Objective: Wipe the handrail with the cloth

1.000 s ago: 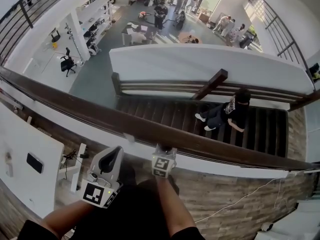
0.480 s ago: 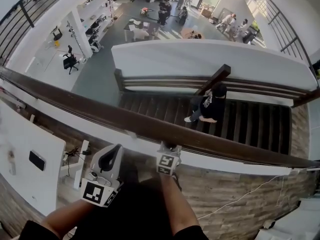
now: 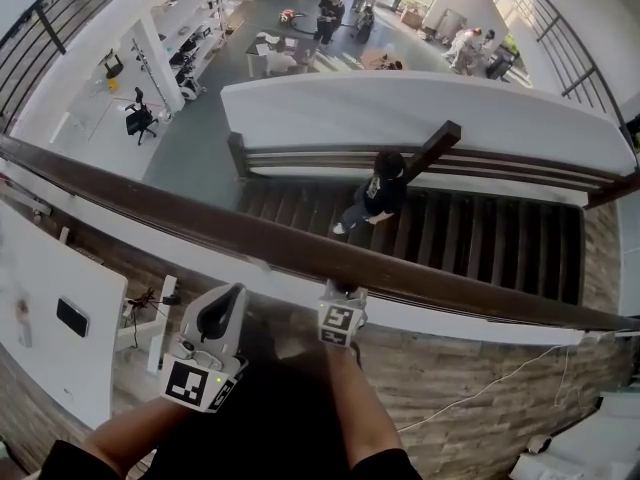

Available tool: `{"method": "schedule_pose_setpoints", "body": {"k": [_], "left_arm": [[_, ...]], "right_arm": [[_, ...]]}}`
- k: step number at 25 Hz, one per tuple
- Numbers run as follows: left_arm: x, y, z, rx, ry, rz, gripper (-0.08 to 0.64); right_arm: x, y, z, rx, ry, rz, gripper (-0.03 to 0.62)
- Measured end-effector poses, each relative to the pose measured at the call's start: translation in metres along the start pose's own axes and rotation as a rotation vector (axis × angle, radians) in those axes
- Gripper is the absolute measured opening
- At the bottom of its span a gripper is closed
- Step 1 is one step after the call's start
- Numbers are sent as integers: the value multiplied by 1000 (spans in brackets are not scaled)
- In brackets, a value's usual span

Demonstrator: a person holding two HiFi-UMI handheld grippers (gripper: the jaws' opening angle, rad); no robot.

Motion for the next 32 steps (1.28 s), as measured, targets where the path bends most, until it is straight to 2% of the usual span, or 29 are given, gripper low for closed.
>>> {"method": "schedule_pose_setpoints", "body": {"k": [10, 23, 28, 32], "left_arm": [[-5, 10, 22, 6, -27, -2, 0], [-10, 14, 52, -26, 11, 0, 0], [-14, 9, 60, -62, -1, 11, 0], [-15, 9, 69, -61, 8, 6, 0]], "right_arm": [[10, -7, 16, 8, 60, 0, 67], [27, -17, 32, -16, 84, -1, 67], [30, -18, 35, -29, 100, 0, 67], [36, -20, 44, -27, 104, -14, 67]]}}
Point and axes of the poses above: the fingertips, and each gripper's own axes: y forward along the fingers, z to its right, x out of its underside, the point moved 3 cm from there along -y, backward along the fingers, and after that the axes turned 14 degrees about -y, right-handed, at the moved point
